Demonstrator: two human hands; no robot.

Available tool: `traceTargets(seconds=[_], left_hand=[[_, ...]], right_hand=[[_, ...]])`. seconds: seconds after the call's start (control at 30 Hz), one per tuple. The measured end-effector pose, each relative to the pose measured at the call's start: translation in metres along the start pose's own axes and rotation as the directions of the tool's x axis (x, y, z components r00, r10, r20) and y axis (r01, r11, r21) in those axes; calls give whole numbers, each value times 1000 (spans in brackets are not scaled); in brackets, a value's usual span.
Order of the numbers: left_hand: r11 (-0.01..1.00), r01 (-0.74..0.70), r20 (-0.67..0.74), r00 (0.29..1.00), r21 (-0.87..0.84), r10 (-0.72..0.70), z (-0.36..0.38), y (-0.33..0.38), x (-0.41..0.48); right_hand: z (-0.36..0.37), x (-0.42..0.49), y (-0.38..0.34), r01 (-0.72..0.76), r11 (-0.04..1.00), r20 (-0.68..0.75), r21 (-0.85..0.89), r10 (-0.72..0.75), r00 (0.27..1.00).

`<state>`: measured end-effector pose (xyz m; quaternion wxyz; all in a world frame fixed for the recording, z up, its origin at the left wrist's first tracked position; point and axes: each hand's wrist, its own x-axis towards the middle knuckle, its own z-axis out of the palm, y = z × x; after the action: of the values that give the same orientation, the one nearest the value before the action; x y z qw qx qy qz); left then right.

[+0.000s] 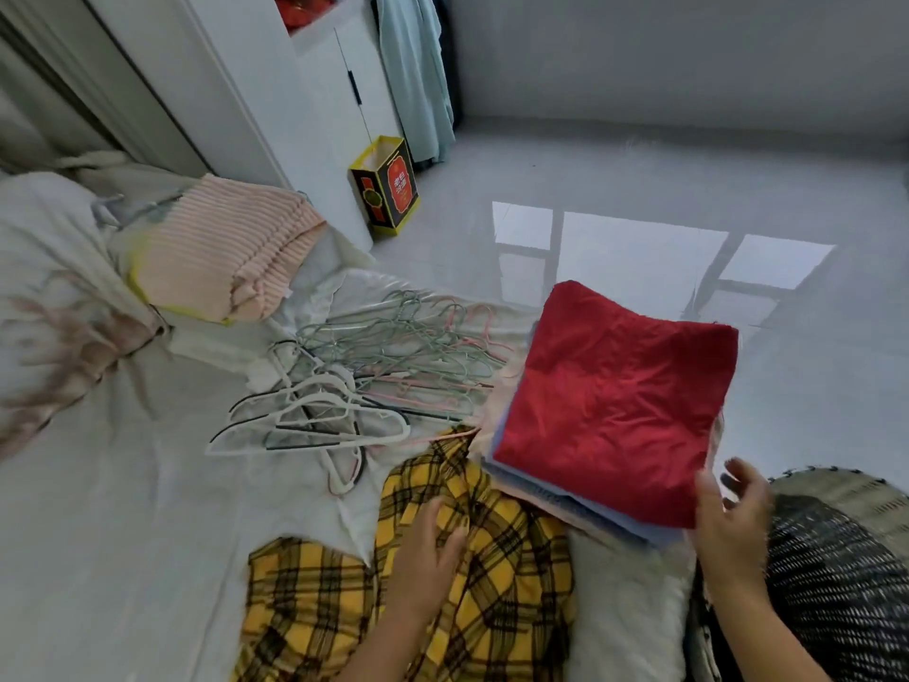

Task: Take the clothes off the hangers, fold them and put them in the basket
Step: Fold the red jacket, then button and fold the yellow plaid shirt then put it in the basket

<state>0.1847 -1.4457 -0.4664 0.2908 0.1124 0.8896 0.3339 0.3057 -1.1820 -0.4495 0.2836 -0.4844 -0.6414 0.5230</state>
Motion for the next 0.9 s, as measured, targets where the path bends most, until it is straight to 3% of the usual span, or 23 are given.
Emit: traceTargets(seconds=[0.1, 0.2, 0.27, 0.33, 0.4, 0.5, 0.6, 0.67, 0.8, 0.9], left_hand=[[954, 297, 183, 937, 33, -298, -23, -85, -45], [901, 429, 237, 871, 60, -430, -39, -162, -72], [878, 476, 271, 839, 58, -473, -46, -210, -82], [859, 511, 303, 813, 39, -497, -49, -233, -85], [855, 514, 320, 801, 67, -506, -42, -240, -77], [902, 431, 261, 868, 33, -424, -30, -247, -63], [930, 352, 187, 925, -106, -330, -10, -236, -34], [939, 313, 176, 942, -145, -287, 8, -229, -20], [970, 240, 203, 953, -41, -227, 27, -228, -21], [979, 86, 360, 921, 185, -149, 16, -245, -55]], right_hand=[[5, -64, 28, 18, 1000, -39, -20, -19, 999], [28, -116, 94, -249, 942, 65, -227, 269, 961], [49, -146, 130, -454, 826, 134, -333, 519, 844], [71, -171, 150, -483, 765, 153, -426, 587, 795], [90, -183, 157, -458, 743, 87, -488, 564, 822], [109, -171, 159, -401, 793, 25, -459, 463, 886], [122, -148, 167, -494, 820, 19, -289, 521, 854], [130, -150, 173, -486, 814, 90, -319, 537, 839], [118, -180, 174, -427, 816, 125, -390, 507, 853], [89, -207, 176, -493, 769, 102, -407, 575, 812]])
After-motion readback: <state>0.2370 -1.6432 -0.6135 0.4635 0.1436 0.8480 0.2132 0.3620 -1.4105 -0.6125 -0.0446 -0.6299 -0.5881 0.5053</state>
